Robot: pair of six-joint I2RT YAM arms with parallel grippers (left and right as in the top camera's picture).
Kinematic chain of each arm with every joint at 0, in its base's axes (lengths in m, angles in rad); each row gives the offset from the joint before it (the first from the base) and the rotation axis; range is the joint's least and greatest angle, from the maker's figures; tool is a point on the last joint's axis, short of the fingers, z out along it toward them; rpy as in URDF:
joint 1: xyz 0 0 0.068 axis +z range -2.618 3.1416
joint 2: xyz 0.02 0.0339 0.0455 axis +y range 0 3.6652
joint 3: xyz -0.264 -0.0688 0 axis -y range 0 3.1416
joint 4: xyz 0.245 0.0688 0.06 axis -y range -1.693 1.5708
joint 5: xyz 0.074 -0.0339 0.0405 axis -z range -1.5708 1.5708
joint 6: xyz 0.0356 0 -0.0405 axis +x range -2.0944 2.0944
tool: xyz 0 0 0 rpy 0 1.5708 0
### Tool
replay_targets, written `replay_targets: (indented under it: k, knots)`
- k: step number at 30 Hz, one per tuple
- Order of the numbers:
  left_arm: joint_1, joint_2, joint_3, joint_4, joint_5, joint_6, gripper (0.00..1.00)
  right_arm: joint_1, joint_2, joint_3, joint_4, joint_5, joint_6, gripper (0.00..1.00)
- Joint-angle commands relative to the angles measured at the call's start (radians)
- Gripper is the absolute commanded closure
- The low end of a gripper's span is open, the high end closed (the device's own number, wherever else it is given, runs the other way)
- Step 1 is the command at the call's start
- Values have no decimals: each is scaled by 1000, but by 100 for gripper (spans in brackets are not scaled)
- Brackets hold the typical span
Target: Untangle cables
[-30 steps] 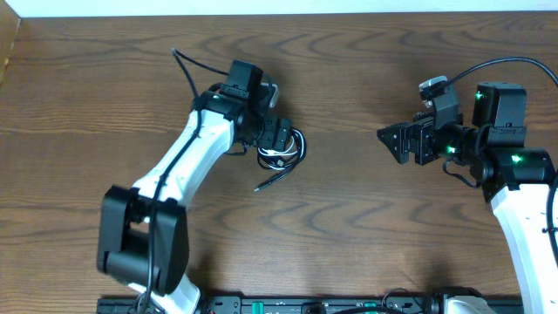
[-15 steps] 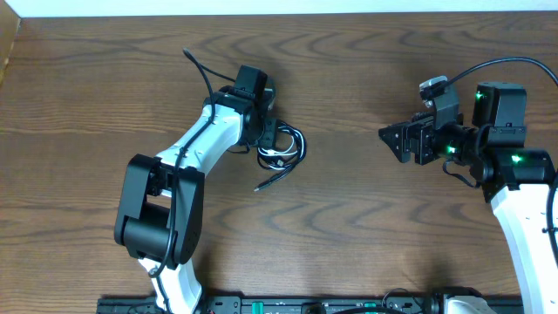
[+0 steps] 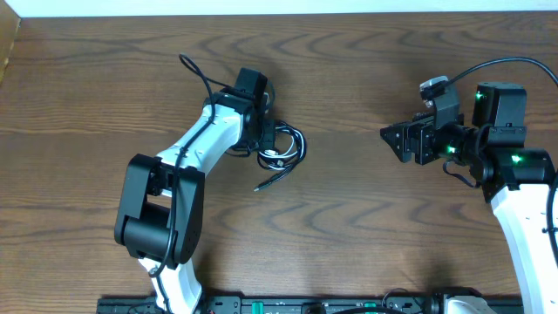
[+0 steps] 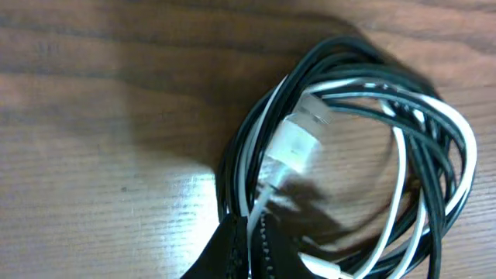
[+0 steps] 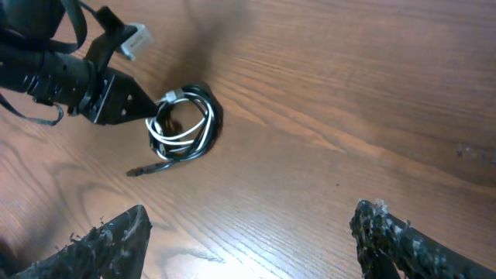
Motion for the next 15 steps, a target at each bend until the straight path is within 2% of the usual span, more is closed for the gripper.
replay_targets:
  k: [1,9,15]
  knots:
    - [-3,-56,15,-2,-3,-9,93,15,6,19,-3,0,5,20]
    - [-21,-389,17,121,-2,-10,92,15,30,19,-1,0,40,21]
    - [-87,-484,16,106,-2,-10,92,15,64,19,0,0,42,21]
